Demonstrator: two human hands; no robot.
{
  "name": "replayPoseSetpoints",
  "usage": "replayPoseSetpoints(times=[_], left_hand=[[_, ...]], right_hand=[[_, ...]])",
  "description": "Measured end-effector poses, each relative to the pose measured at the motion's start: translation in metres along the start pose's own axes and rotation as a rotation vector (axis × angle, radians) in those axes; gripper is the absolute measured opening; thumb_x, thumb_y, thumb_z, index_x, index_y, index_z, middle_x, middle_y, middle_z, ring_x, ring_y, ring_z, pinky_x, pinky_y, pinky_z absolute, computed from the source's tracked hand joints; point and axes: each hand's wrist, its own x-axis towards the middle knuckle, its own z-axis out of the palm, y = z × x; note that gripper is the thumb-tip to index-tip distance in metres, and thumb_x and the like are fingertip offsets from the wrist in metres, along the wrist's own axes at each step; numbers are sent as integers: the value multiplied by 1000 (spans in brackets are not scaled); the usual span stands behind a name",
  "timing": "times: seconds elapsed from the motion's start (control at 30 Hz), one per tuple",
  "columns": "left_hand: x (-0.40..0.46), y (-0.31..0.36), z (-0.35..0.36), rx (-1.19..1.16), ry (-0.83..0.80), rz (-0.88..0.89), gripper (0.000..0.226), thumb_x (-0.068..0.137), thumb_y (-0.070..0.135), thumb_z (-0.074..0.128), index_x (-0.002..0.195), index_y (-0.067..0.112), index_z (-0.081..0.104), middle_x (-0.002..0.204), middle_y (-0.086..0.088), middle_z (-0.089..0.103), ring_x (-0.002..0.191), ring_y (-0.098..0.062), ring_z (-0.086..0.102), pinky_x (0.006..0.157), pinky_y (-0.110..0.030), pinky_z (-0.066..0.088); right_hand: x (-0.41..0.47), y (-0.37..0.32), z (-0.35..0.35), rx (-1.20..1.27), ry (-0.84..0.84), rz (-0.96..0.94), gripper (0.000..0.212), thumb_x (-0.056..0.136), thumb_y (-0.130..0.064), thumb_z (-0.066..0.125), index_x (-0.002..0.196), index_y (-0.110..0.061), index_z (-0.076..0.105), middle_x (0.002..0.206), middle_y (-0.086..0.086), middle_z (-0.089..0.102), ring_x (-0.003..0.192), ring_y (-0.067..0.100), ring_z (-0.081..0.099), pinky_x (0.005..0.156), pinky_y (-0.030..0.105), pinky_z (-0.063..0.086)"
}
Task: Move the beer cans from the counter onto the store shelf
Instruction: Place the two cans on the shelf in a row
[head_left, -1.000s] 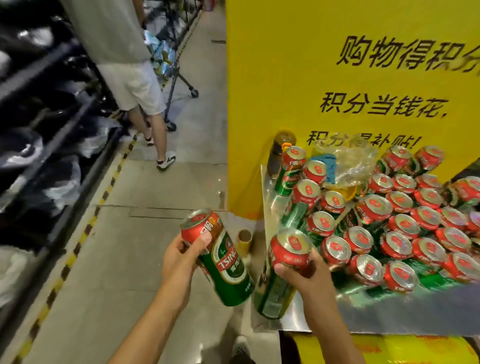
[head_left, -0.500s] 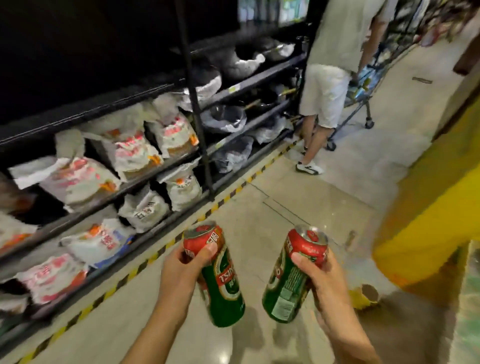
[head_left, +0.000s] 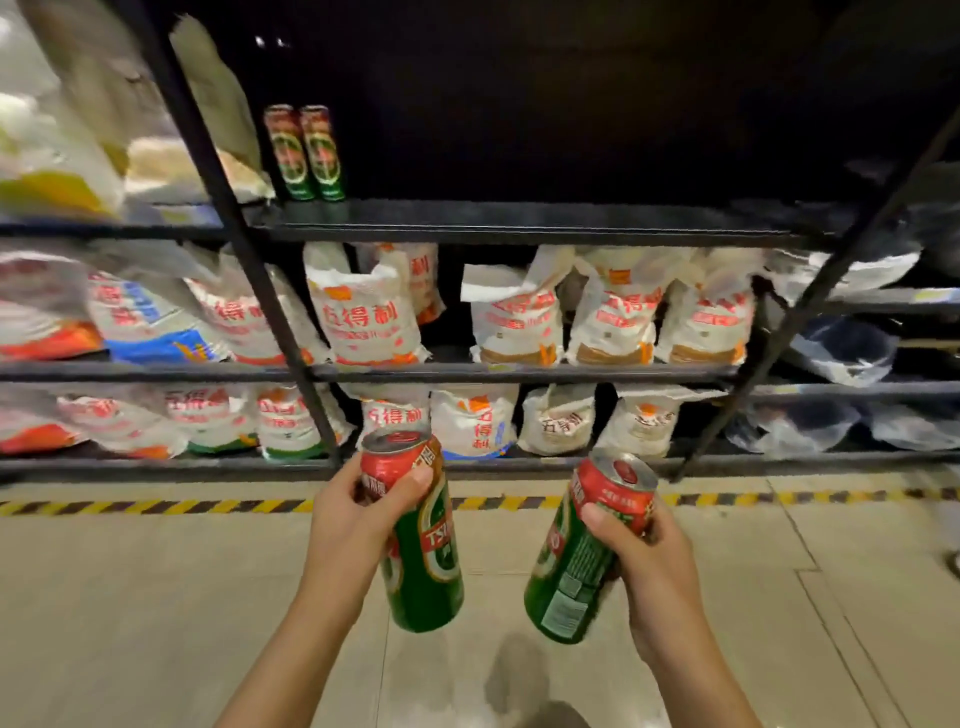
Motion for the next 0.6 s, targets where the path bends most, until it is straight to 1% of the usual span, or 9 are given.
replayPoseSetpoints(times=[0.07,0.17,0.23,0.3,0.37,0.43,0.5,0.6], left_hand=[[16,-1,-14,-12,88,-11,21,75,22,70,94,27,63,86,8,70,79,-3,65,62,-15,43],[45,0,-25,-38,181,-26,23,76,20,70,97,24,64,91,6,70,83,-6,64,62,-17,44],[71,6,-27,-57,236,-24,21,76,19,71,93,27,62,90,7,69,82,-6,64,62,-17,44],[100,12,-27,-70,279,-9,21,76,20,71,93,29,62,92,7,69,85,-9,64,64,-20,45],[130,21,-24,-78,311,8,23,75,22,71,95,29,62,94,6,69,88,-11,64,66,-21,45],[162,31,-20,-88,348,24,23,75,23,71,95,29,62,94,6,69,88,-10,64,65,-21,45],[192,41,-15,-95,376,36,23,76,22,71,96,28,62,93,5,69,87,-10,63,65,-21,44],[231,50,-12,-119,419,56,22,77,23,70,96,29,62,94,4,69,88,-11,64,66,-22,46]], right_hand=[[22,1,24,-17,-54,17,71,39,-43,78,105,-20,65,93,4,73,89,21,68,67,29,48],[60,0,56,-15,-128,41,66,44,-33,82,107,-23,65,95,2,73,91,22,68,72,33,50],[89,-5,78,-11,-175,50,66,42,-32,84,105,-25,65,95,0,73,91,19,68,74,33,51],[122,-12,98,-16,-222,50,65,44,-27,89,104,-25,64,94,-1,73,92,19,68,73,32,50],[154,-20,116,-23,-262,38,65,45,-29,89,105,-24,65,95,-1,73,92,20,67,73,32,50],[188,-30,133,-31,-293,32,70,43,-37,89,108,-27,64,97,-2,73,93,18,68,76,35,52],[221,-40,150,-51,-324,18,73,44,-37,89,111,-29,63,99,-5,72,95,17,67,80,37,52],[264,-54,172,-67,-376,7,71,46,-32,89,111,-27,62,97,-5,72,95,17,66,75,33,50]])
